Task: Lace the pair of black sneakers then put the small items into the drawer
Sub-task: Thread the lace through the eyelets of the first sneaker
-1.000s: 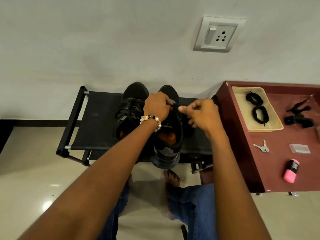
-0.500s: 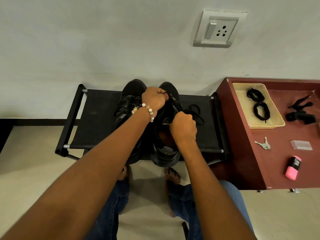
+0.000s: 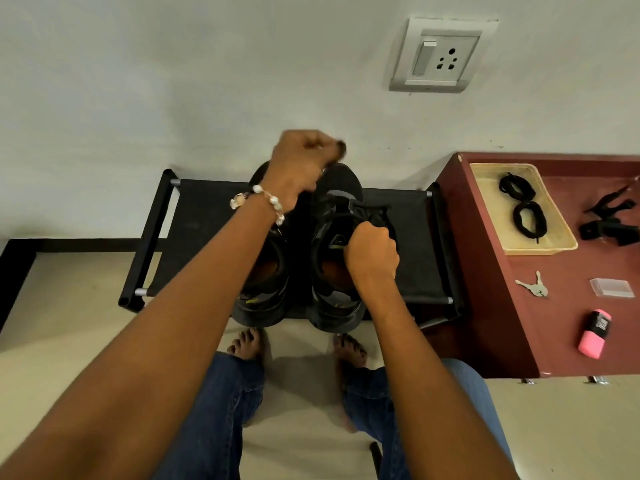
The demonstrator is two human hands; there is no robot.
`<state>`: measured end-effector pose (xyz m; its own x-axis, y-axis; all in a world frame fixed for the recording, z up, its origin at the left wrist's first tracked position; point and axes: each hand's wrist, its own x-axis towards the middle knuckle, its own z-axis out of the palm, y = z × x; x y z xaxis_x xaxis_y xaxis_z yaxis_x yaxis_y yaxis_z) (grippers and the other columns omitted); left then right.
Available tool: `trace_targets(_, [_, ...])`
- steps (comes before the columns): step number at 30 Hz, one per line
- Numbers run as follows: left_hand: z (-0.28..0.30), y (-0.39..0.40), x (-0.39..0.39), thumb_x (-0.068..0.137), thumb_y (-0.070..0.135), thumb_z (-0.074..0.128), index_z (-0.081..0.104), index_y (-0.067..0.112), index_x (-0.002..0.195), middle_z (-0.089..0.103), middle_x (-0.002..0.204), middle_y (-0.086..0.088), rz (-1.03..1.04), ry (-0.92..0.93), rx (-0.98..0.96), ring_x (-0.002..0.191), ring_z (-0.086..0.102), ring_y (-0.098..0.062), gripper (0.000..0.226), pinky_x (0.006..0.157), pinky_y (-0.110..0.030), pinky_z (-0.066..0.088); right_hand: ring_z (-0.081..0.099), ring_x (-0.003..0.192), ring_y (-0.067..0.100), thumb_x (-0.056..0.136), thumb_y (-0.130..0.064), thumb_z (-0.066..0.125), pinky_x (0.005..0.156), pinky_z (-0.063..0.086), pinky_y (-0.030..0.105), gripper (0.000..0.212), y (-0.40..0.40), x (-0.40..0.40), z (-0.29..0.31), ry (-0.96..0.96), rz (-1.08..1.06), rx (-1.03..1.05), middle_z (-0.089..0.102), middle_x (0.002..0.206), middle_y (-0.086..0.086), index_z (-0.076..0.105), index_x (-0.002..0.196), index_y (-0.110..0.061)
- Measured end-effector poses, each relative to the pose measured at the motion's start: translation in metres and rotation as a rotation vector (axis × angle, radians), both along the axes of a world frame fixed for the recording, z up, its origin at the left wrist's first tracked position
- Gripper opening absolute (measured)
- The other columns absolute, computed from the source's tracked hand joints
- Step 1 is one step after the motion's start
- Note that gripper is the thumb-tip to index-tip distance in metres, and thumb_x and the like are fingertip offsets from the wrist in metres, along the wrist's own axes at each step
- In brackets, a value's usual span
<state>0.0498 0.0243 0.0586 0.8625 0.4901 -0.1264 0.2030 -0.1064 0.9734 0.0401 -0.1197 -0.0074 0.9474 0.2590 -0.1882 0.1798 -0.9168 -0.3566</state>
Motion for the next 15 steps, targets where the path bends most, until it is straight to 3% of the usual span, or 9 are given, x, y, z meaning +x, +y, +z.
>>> trace_targets(2, [-0.031,-0.007,0.007,0.083,0.019,0.071,0.076,0.016,0.100,0.072,0.093,-0.002,-0.178,0.193,0.468,0.074,0.064,-0.008,0.017,0.067,-0.016,0.051,0.059,0.084,0.036,0.097,-0.007,0.047,0.064,0.045,0.041,0.019,-0.001,0.000,-0.001,0.010,-0.032,0.027,0.059,0.093,0.015,0.044,0.078,-0.008])
trace_targets(4, [-0.049,-0.014,0.012,0.085,0.021,0.071,0.075,0.019,0.105,0.072,0.104,-0.002,-0.313,0.269,0.675,0.094,0.065,-0.016,0.021,0.089,-0.025,0.051,0.060,0.088,0.038,0.097,-0.011,0.048,0.066,0.047,0.041,0.018,-0.002,-0.001,-0.001,0.029,-0.079,0.066,0.060,0.096,0.017,0.044,0.079,-0.008])
trace_targets(6, [-0.057,-0.015,0.018,0.086,0.026,0.070,0.076,0.017,0.103,0.069,0.109,-0.006,-0.315,0.302,0.814,0.097,0.064,-0.023,0.021,0.089,-0.036,0.053,0.060,0.089,0.037,0.097,-0.012,0.049,0.066,0.047,0.040,0.017,-0.004,-0.001,-0.002,0.053,-0.119,0.109,0.061,0.098,0.017,0.045,0.080,-0.008])
trace_targets(9, [-0.059,-0.017,0.024,0.087,0.027,0.067,0.071,0.006,0.104,0.060,0.112,-0.013,-0.295,0.365,1.030,0.096,0.062,-0.033,0.026,0.080,-0.038,0.053,0.058,0.081,0.032,0.096,-0.012,0.050,0.063,0.045,0.038,0.022,-0.004,-0.001,-0.002,0.061,-0.142,0.132,0.060,0.093,0.015,0.042,0.075,-0.009])
trace_targets(12, [-0.053,-0.026,0.022,0.094,0.020,0.058,0.060,-0.001,0.111,0.049,0.120,-0.018,-0.323,0.434,1.131,0.105,0.055,-0.038,0.028,0.076,-0.041,0.047,0.056,0.075,0.030,0.095,-0.010,0.051,0.062,0.047,0.039,0.032,-0.003,-0.002,-0.003,0.050,-0.146,0.126,0.057,0.087,0.013,0.037,0.066,-0.012])
trace_targets(15, [-0.052,-0.019,0.022,0.090,0.019,0.055,0.068,-0.003,0.099,0.060,0.110,-0.021,-0.251,0.361,0.894,0.098,0.059,-0.036,0.027,0.083,-0.042,0.051,0.058,0.079,0.032,0.096,-0.006,0.048,0.063,0.047,0.039,0.035,-0.002,-0.003,-0.003,0.026,-0.131,0.103,0.052,0.081,0.009,0.035,0.064,-0.014])
